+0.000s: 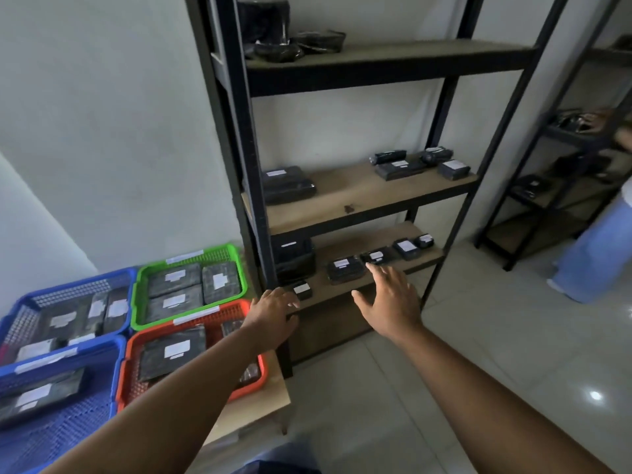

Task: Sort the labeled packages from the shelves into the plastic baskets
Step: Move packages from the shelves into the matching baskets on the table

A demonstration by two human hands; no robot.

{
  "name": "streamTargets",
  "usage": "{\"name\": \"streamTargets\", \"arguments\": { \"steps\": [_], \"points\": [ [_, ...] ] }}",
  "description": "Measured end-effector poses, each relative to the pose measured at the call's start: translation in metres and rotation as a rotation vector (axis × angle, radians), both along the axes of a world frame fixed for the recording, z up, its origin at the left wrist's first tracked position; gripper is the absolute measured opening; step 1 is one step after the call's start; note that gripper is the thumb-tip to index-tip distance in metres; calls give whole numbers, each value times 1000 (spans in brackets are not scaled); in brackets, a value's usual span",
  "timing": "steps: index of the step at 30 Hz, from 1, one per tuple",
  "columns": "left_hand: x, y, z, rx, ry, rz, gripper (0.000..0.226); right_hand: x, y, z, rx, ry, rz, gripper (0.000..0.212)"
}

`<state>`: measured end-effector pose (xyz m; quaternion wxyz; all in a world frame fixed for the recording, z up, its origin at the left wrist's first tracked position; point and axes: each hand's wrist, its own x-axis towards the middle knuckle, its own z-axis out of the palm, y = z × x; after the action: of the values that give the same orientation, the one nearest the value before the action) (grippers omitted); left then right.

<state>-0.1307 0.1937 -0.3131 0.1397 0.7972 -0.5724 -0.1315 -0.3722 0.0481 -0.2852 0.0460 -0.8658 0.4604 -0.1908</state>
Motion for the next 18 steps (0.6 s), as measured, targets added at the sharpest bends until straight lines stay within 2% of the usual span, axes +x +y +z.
{"name": "streamTargets", "arguments": {
  "steps": [8, 11, 18],
  "points": [
    [-22, -103, 8, -69, 43, -21, 27, -4, -93, 35, -52, -25, 0, 66],
    [-24, -147, 10, -73, 23, -31, 32, 1, -134, 42, -60, -28, 5, 66],
    [-16, -266, 5, -261, 13, -14, 31, 21, -238, 43, -75, -6, 12, 62]
  ]
}}
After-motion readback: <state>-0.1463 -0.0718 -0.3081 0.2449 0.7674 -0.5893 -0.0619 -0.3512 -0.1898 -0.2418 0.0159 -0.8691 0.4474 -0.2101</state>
